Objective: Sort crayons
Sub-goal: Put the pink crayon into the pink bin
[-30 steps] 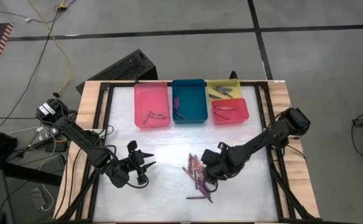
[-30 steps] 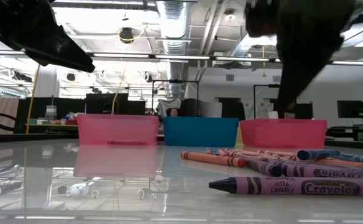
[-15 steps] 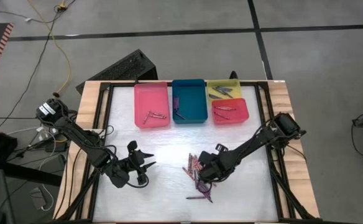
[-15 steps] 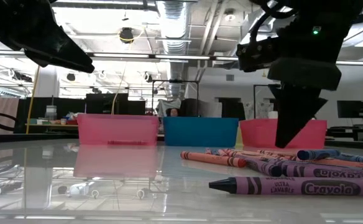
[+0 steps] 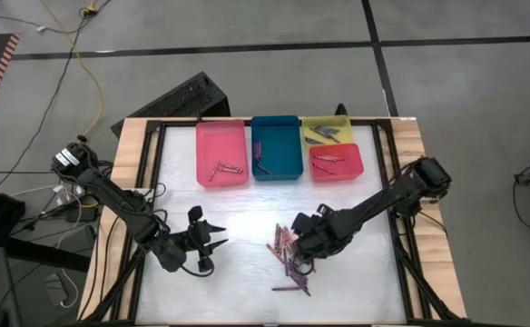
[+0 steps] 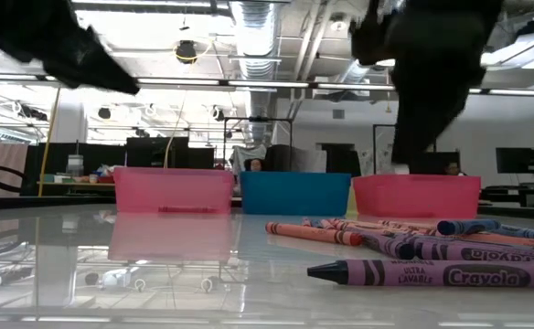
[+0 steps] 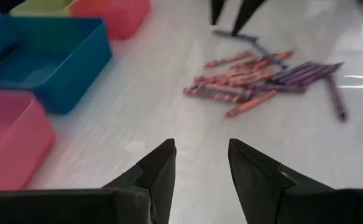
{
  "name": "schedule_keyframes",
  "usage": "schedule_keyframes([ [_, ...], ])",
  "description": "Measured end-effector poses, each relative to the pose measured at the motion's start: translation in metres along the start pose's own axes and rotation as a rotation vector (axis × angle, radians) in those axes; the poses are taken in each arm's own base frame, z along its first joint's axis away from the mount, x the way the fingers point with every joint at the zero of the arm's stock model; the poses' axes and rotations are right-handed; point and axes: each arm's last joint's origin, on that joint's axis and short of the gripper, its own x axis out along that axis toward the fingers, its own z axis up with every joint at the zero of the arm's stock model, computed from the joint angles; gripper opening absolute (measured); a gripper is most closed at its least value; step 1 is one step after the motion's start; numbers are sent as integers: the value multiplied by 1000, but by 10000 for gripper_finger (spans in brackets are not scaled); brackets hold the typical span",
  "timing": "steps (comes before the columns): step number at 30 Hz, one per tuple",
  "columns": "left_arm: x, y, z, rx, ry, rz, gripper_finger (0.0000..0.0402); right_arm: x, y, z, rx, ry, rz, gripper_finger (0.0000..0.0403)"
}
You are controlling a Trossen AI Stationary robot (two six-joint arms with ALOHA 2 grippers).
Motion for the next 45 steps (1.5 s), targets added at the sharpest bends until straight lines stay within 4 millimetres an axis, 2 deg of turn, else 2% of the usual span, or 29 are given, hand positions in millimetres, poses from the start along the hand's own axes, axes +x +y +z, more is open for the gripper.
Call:
schedule_keyframes([
  [4, -10, 15, 27, 0, -40, -98, 139, -31, -16, 10, 37, -97, 33, 220],
  [8, -28, 45, 48, -3, -71, -131, 139, -65, -40, 19, 38, -202, 49, 217],
  [11, -43, 71, 55, -21, -76, -94, 139, -84, -60, 19, 36, -230, 27, 212],
  [15, -61, 95, 58, -48, -78, -99, 139, -93, -78, 9, 92, -217, -64, 208],
  [18, -70, 104, 57, -48, -101, -118, 139, -84, -76, -2, 121, -224, -60, 208],
  [21, -71, 108, 46, -56, -139, -147, 139, -70, -66, -12, 117, -222, -32, 208],
  [28, -61, 110, 10, -163, -222, -197, 139, -40, -38, -22, 96, -243, 28, 208],
  [32, -56, 109, -1, -195, -258, -199, 139, -17, -20, -29, 46, -224, 10, 208],
  [39, -55, 110, -1, -215, -283, -164, 139, 19, 3, -44, -6, -188, -34, 207],
  [45, -55, 110, -2, -212, -279, -163, 139, 32, 8, -41, 30, -195, -22, 207],
])
